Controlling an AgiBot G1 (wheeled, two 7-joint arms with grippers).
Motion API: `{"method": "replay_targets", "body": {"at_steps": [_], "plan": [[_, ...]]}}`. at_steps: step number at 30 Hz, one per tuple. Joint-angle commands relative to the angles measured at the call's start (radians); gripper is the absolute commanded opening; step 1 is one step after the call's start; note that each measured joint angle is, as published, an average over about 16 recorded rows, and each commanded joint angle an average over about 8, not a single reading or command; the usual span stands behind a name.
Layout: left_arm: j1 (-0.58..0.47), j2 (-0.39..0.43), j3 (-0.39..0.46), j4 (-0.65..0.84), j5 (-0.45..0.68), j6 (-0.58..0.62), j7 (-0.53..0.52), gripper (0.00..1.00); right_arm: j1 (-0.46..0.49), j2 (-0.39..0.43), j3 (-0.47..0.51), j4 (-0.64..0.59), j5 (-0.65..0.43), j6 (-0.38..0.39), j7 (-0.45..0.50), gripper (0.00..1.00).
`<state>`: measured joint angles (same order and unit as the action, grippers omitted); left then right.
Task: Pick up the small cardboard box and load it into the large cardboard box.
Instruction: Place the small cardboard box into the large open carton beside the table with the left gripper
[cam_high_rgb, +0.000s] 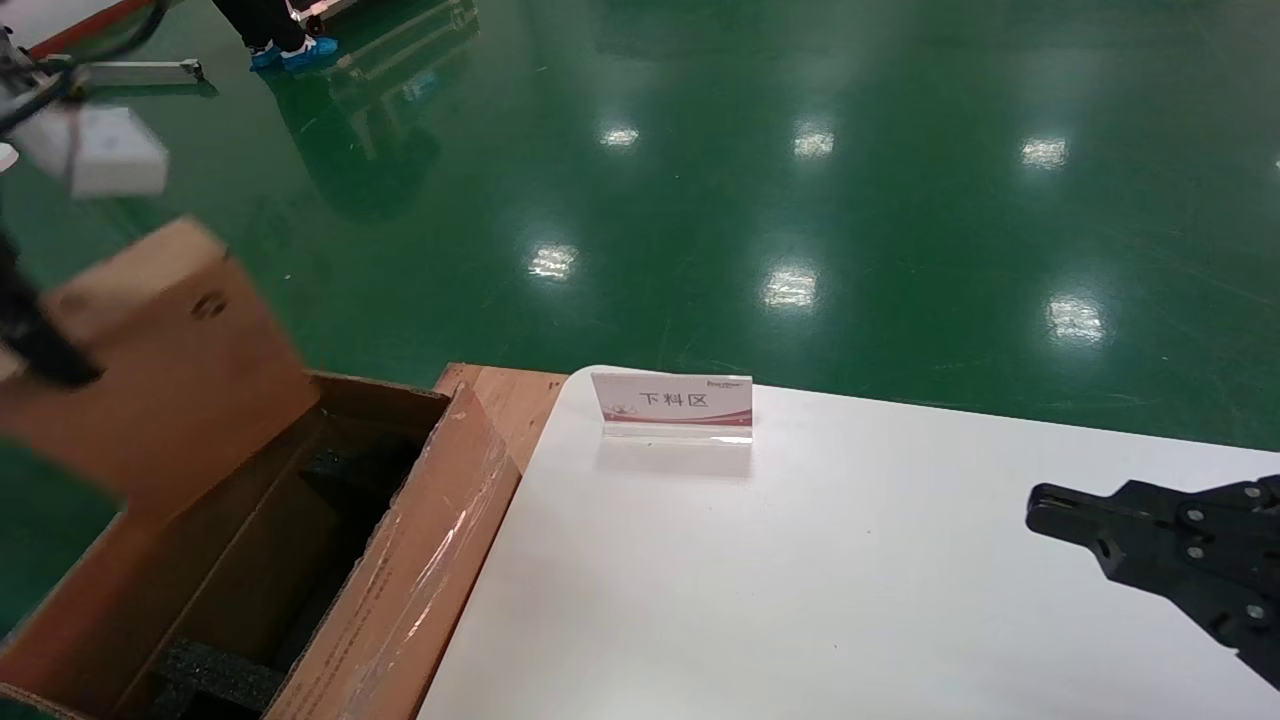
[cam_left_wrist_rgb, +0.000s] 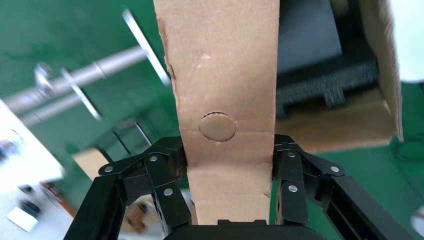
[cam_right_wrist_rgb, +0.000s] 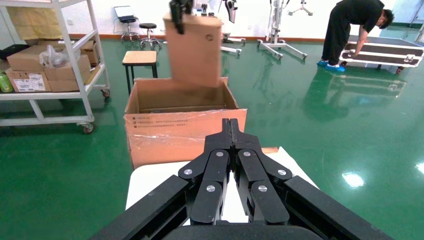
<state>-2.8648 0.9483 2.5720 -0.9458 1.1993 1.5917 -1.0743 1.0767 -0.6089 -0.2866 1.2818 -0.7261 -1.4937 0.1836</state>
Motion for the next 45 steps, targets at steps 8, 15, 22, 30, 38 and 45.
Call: {"method": "replay_targets", "body": {"at_steps": [8,15,22,30,38,45], "plan": [[0.007,-0.048,0.168,0.026,-0.077,-0.028,-0.014,0.00,0.000,0.000,-0.001,0.000,0.000,0.000,0.000,1.00],[0.037,-0.109,0.185,0.040,-0.082,-0.074,-0.050,0.00,0.000,0.000,-0.001,0.000,0.001,0.000,-0.001,1.00],[0.080,-0.166,0.186,0.023,-0.067,-0.148,-0.095,0.00,0.000,0.001,-0.002,0.000,0.001,0.001,-0.001,1.00],[0.135,-0.202,0.182,0.018,-0.068,-0.204,-0.122,0.00,0.000,0.001,-0.002,0.000,0.001,0.001,-0.001,1.00],[0.198,-0.232,0.184,0.045,-0.070,-0.247,-0.131,0.00,0.001,0.001,-0.003,0.000,0.002,0.001,-0.001,1.00],[0.250,-0.245,0.187,0.080,-0.060,-0.279,-0.122,0.00,0.001,0.001,-0.003,0.000,0.002,0.001,-0.002,1.00]]}}
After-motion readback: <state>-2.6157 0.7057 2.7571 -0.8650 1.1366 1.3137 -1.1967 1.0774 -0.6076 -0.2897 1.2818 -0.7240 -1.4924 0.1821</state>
